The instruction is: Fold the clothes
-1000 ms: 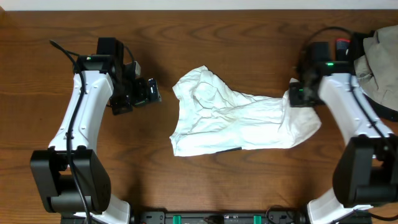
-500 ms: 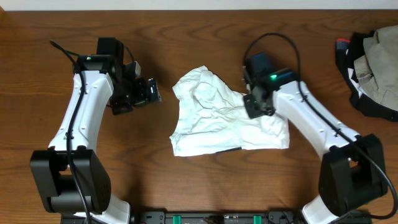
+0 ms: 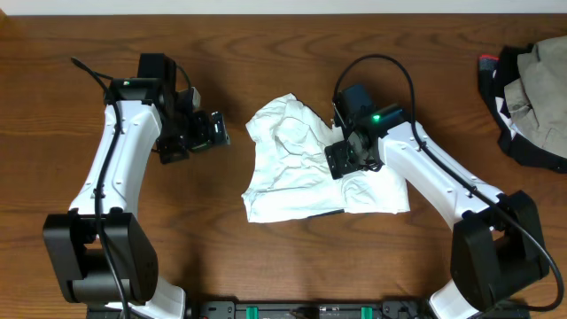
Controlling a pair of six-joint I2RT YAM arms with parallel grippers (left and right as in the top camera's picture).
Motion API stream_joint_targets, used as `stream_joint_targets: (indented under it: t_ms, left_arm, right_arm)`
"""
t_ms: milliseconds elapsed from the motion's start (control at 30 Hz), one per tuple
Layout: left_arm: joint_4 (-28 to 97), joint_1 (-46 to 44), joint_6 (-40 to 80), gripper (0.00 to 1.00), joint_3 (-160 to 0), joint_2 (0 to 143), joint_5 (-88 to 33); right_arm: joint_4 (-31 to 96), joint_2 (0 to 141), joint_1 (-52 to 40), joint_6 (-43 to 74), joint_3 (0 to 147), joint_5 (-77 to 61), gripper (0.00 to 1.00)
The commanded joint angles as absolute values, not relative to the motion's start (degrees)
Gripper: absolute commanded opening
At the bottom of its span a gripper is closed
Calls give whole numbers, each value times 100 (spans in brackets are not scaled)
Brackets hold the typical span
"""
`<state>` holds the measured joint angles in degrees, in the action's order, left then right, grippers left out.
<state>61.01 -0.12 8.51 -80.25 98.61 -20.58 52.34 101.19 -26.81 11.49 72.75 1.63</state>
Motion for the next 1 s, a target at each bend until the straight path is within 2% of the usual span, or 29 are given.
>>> stream_joint_targets:
  t_ms: [0, 100, 167, 233, 300, 400, 600, 733, 967]
  left_arm:
    - [6099, -10, 794, 98, -7972, 9902, -1986]
    - [6099, -10, 794, 98, -7972, 9902, -1986]
    - [6101, -10, 794, 98, -7972, 9902, -1986]
    - [6101, -10, 794, 98, -7972, 9902, -1986]
    - [6097, -10, 794, 98, -7972, 9902, -1986]
    - [6095, -10, 794, 98, -7972, 9902, -1986]
    - [6101, -10, 794, 98, -7972, 9902, -1986]
    - [6097, -10, 794, 98, -7972, 9902, -1986]
    - [6099, -10, 794, 98, -7972, 9902, -1986]
  right_arm:
    - [5214, 10136, -2604, 1424, 7303, 102, 86]
    - [5306, 10136, -2521, 1518, 7437, 89, 79]
    - [5363, 10136, -2502, 1503, 7494, -67, 66]
    - [5426, 10136, -2504, 1380, 7494, -541, 43]
    - [5559, 10136, -2515, 1271, 7485, -1155, 26]
    - [5876, 10136, -2593, 1216, 7459, -1413, 11]
    - [5861, 10136, -2672, 1719, 7170, -364, 9]
    - [5758, 10136, -2630, 1562, 7146, -808, 8]
    - [5682, 10136, -2644, 1973, 6997, -600, 7]
